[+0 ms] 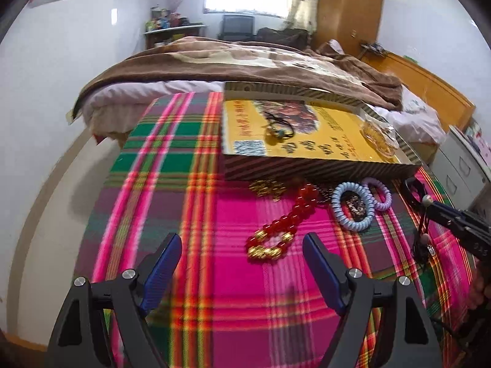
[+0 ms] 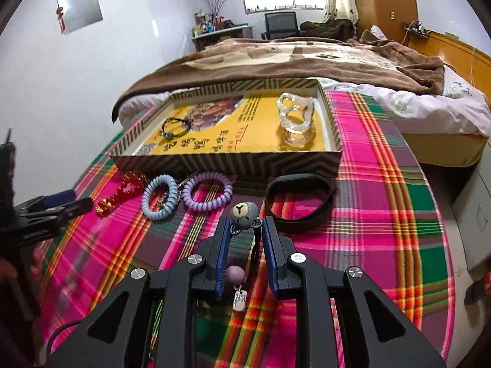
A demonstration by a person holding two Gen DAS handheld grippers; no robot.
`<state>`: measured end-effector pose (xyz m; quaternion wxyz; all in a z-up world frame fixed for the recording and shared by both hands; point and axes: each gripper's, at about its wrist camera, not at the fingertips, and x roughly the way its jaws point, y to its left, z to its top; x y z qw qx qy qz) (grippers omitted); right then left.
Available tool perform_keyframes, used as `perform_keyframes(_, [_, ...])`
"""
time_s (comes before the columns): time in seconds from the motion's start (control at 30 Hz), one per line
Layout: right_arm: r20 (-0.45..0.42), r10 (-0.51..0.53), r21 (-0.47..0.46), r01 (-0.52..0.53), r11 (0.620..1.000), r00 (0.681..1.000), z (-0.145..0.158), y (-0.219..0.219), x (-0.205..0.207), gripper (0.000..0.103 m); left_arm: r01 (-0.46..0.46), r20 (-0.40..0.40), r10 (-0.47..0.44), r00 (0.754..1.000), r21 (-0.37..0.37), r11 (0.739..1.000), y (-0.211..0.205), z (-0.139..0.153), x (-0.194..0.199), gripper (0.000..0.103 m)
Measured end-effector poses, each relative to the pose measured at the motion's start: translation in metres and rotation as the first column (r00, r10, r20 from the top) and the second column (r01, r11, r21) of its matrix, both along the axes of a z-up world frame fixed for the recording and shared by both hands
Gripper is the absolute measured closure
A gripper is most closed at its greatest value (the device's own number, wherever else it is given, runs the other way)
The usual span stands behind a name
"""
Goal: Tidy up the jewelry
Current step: 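Close the left gripper on the red bead bracelet while the right gripper lifts the keychain, then carry the red bracelet and the keychain over the yellow box with both grippers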
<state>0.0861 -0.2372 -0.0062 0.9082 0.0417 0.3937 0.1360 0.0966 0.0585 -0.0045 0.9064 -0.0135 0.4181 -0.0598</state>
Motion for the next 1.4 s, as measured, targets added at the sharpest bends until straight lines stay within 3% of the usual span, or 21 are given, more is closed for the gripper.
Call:
perform_keyframes(0.2, [0.037,0.003,0.032,-0.004,0.999,0.999,0.012,-0.005,-0.008,0.081,0.067,-0.040,-0.066,0.997,0.026,0.997,-0.019,-0.008,0.021,0.022])
perform_keyframes(0.43, [0.050,0.005,0.050,-0.007,0.999,0.999,0.015,-0.008,-0.008,0.081,0.086,-0.086,-0.080,0.993,0.069,0.994,-0.029,-0.023,0.038,0.022])
perform_keyframes(0.63, [0.045,0.005,0.056,-0.007,0.998,0.999,0.012,-0.008,-0.008,0.081,0.087,-0.065,-0.082,0.995,0.081,0.993,-0.029,-0.024,0.039,0.024])
perform_keyframes(0.67, [0.045,0.005,0.057,-0.008,0.998,0.999,0.012,-0.009,-0.008,0.081,0.091,-0.064,-0.086,0.994,0.083,0.992,-0.029,-0.024,0.039,0.025])
perform_keyframes(0.93, [0.044,0.001,0.059,-0.003,0.998,0.999,0.010,-0.009,-0.008,0.081,0.140,-0.058,-0.135,0.989,0.090,0.986,-0.036,-0.019,0.036,0.073])
perform_keyframes(1.03, [0.043,0.000,0.061,-0.002,0.998,0.999,0.010,-0.008,-0.009,0.081,0.149,-0.065,-0.144,0.988,0.077,0.986,-0.036,-0.017,0.033,0.085])
perform_keyframes(1.2, [0.042,-0.004,0.061,0.001,0.998,0.999,0.009,-0.009,-0.011,0.081,0.143,-0.051,-0.141,0.989,0.039,0.989,-0.031,-0.012,0.028,0.093])
perform_keyframes(1.4, [0.044,-0.009,0.065,0.006,0.998,0.999,0.010,-0.010,-0.012,0.081,0.135,-0.042,-0.136,0.990,-0.037,0.990,-0.022,-0.007,0.024,0.093])
